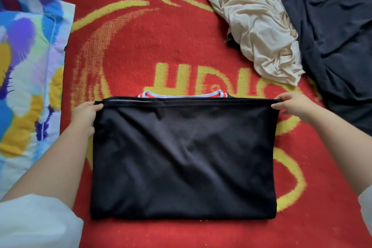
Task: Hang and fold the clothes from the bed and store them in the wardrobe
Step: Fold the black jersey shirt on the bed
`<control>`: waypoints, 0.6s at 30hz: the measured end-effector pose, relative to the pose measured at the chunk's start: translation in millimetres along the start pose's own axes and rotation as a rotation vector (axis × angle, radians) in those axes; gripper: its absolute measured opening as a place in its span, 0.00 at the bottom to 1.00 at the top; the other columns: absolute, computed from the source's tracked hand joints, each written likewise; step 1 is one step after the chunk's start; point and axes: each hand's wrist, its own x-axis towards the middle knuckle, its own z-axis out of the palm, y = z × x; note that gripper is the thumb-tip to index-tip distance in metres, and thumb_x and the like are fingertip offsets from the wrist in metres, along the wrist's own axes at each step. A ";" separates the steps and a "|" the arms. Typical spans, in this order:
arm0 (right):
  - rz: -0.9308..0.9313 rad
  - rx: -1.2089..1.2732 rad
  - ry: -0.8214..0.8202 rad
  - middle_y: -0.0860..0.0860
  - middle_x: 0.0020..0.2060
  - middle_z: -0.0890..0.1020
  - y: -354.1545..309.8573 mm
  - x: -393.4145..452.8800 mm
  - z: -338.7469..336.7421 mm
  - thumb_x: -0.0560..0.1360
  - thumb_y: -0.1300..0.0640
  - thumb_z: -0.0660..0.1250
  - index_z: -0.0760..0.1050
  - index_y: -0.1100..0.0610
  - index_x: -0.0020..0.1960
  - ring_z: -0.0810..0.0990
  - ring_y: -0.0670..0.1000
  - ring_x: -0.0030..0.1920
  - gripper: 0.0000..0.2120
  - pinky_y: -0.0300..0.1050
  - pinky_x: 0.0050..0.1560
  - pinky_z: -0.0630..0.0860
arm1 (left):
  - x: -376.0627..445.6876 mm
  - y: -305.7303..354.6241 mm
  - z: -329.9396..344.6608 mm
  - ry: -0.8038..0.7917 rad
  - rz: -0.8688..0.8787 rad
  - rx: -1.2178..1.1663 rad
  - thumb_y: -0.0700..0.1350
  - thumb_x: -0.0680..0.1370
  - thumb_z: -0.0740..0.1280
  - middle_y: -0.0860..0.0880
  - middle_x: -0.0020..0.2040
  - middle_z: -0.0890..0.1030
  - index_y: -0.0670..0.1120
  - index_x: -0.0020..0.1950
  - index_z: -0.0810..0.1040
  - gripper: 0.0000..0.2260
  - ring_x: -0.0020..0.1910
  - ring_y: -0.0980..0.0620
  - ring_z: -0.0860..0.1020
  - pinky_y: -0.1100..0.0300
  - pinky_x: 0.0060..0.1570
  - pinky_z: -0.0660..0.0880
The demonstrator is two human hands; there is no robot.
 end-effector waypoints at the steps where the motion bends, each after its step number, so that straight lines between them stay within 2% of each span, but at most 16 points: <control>1: -0.013 0.013 -0.009 0.55 0.39 0.75 2.2 -1.4 -3.3 0.75 0.66 0.63 0.74 0.59 0.41 0.74 0.54 0.39 0.06 0.49 0.43 0.74 | -3.5 -1.1 -0.5 -0.026 -0.002 0.014 0.35 0.79 0.60 0.47 0.45 0.77 0.45 0.50 0.74 0.06 0.33 0.56 0.76 0.67 0.31 0.75; 2: -0.028 0.016 -0.022 0.54 0.39 0.76 1.9 -3.3 -6.7 0.75 0.67 0.63 0.74 0.58 0.40 0.75 0.55 0.41 0.08 0.52 0.47 0.75 | -7.0 0.4 -2.3 -0.033 0.010 0.025 0.36 0.79 0.59 0.49 0.41 0.74 0.47 0.46 0.71 0.07 0.32 0.57 0.74 0.68 0.25 0.72; 3: -0.033 0.008 -0.032 0.55 0.40 0.77 1.7 -5.4 -8.8 0.75 0.67 0.63 0.74 0.57 0.40 0.76 0.57 0.43 0.08 0.55 0.51 0.75 | -8.7 0.6 -3.3 -0.033 0.035 0.030 0.36 0.80 0.59 0.50 0.41 0.73 0.47 0.46 0.69 0.07 0.33 0.57 0.72 0.68 0.25 0.71; 6: -0.053 0.011 0.045 0.58 0.43 0.77 1.1 -7.4 -12.4 0.75 0.66 0.63 0.74 0.58 0.40 0.75 0.56 0.45 0.07 0.56 0.55 0.74 | -6.6 4.8 -7.4 -0.018 0.130 0.097 0.40 0.80 0.59 0.45 0.51 0.71 0.48 0.54 0.68 0.05 0.42 0.51 0.72 0.58 0.39 0.70; 9: -0.065 0.016 0.170 0.58 0.44 0.75 -3.2 -6.1 -13.0 0.76 0.66 0.63 0.75 0.64 0.47 0.73 0.55 0.45 0.03 0.55 0.56 0.73 | -0.2 12.7 -7.0 -0.008 0.199 0.102 0.41 0.80 0.59 0.44 0.53 0.71 0.50 0.47 0.68 0.05 0.40 0.53 0.72 0.58 0.40 0.69; 10: -0.063 -0.005 0.198 0.58 0.43 0.75 -3.3 -2.2 -12.4 0.75 0.66 0.63 0.75 0.66 0.50 0.73 0.55 0.44 0.05 0.56 0.57 0.72 | 2.2 14.7 -4.4 -0.008 0.209 0.117 0.41 0.80 0.59 0.43 0.54 0.72 0.50 0.48 0.69 0.04 0.43 0.51 0.73 0.56 0.43 0.71; 11: -0.053 -0.032 0.217 0.58 0.43 0.75 -3.6 1.9 -10.6 0.75 0.65 0.63 0.75 0.67 0.51 0.72 0.55 0.44 0.07 0.56 0.56 0.72 | 5.4 14.9 -1.9 0.012 0.226 0.166 0.41 0.80 0.59 0.43 0.57 0.73 0.48 0.53 0.70 0.04 0.49 0.48 0.75 0.53 0.49 0.71; 13: -0.052 -0.118 0.262 0.60 0.45 0.77 -4.6 11.0 -3.0 0.75 0.63 0.63 0.75 0.67 0.53 0.73 0.56 0.46 0.10 0.53 0.53 0.72 | 9.7 14.4 4.3 0.083 0.257 0.311 0.41 0.80 0.60 0.45 0.59 0.75 0.43 0.64 0.68 0.13 0.60 0.43 0.72 0.53 0.58 0.69; 14: -0.052 -0.157 0.301 0.61 0.49 0.78 -5.7 14.1 2.0 0.75 0.62 0.62 0.75 0.66 0.55 0.75 0.57 0.49 0.11 0.50 0.52 0.71 | 8.0 14.5 8.0 0.105 0.265 0.367 0.41 0.80 0.60 0.45 0.58 0.75 0.42 0.67 0.65 0.16 0.62 0.43 0.71 0.53 0.59 0.67; 16: -0.010 -0.170 0.393 0.61 0.56 0.77 -7.1 16.6 13.3 0.76 0.59 0.61 0.72 0.64 0.60 0.74 0.60 0.56 0.14 0.47 0.50 0.68 | 3.8 9.9 16.7 0.169 0.310 0.502 0.41 0.79 0.60 0.43 0.64 0.71 0.42 0.71 0.61 0.20 0.66 0.42 0.68 0.53 0.63 0.63; 18: 0.014 -0.107 0.446 0.60 0.55 0.76 -6.0 15.9 23.9 0.77 0.57 0.61 0.69 0.64 0.63 0.74 0.61 0.58 0.17 0.48 0.53 0.68 | -7.5 1.9 22.8 0.305 0.427 0.696 0.41 0.79 0.60 0.40 0.70 0.64 0.41 0.73 0.59 0.23 0.70 0.42 0.62 0.51 0.68 0.57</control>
